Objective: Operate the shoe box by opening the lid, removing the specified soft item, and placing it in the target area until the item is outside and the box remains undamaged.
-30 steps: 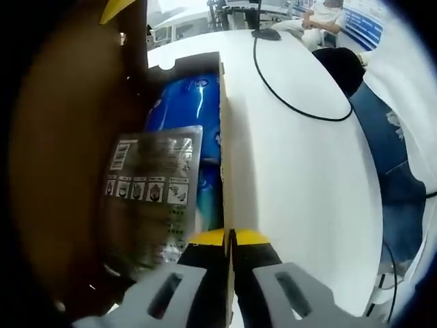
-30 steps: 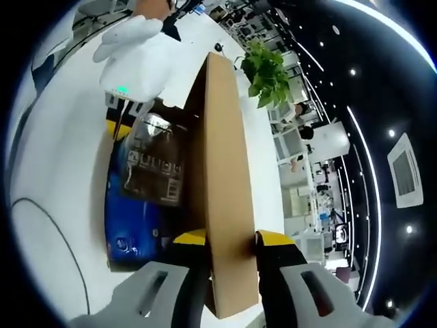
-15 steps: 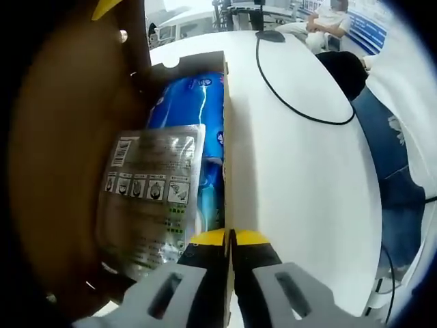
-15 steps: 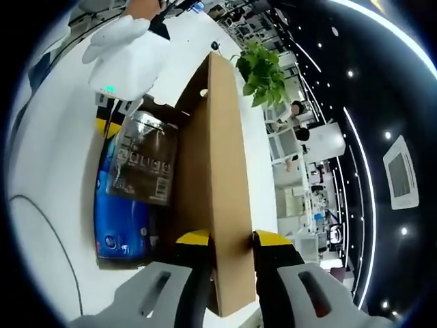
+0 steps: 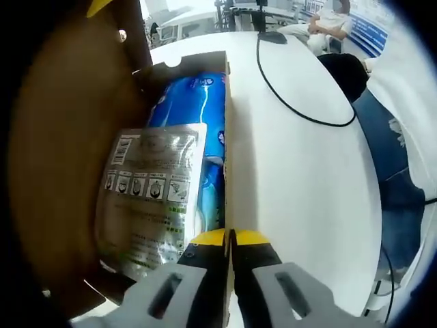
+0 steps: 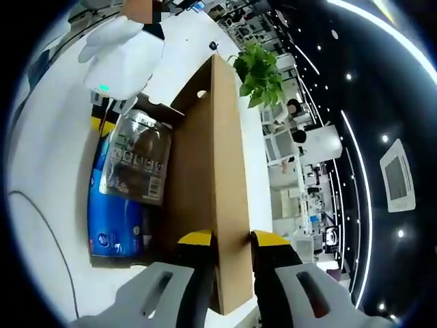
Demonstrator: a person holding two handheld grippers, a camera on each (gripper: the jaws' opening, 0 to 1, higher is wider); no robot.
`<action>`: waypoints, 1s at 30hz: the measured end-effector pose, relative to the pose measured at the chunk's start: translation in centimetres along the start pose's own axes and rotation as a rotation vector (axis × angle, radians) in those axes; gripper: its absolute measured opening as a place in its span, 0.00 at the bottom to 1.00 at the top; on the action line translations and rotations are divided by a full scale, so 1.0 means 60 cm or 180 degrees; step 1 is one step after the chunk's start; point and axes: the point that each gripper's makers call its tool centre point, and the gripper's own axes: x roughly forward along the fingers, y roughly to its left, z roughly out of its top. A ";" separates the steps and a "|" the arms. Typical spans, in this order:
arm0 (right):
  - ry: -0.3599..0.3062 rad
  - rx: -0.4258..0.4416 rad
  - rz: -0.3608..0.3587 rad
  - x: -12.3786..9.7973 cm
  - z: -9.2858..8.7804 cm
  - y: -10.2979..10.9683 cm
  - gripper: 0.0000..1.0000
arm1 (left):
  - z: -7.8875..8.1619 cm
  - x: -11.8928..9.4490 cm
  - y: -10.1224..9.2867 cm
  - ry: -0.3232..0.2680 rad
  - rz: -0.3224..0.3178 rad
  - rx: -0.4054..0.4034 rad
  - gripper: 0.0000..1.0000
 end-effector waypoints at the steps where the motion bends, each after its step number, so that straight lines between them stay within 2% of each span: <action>1: -0.0001 0.0002 0.0002 0.001 0.000 -0.001 0.19 | 0.000 0.000 0.000 0.0000 0.0000 -0.0001 0.01; 6: 0.0007 0.0038 0.0022 0.011 -0.002 -0.011 0.18 | -0.001 0.000 0.000 0.0001 -0.0004 0.0000 0.01; 13: 0.0000 -0.0069 -0.0050 0.013 -0.001 -0.023 0.14 | 0.000 0.001 0.000 -0.0017 -0.0017 -0.0022 0.01; 30: 0.0002 -0.0028 -0.0072 0.029 -0.006 -0.040 0.11 | 0.000 0.002 0.000 -0.0029 -0.0032 -0.0023 0.01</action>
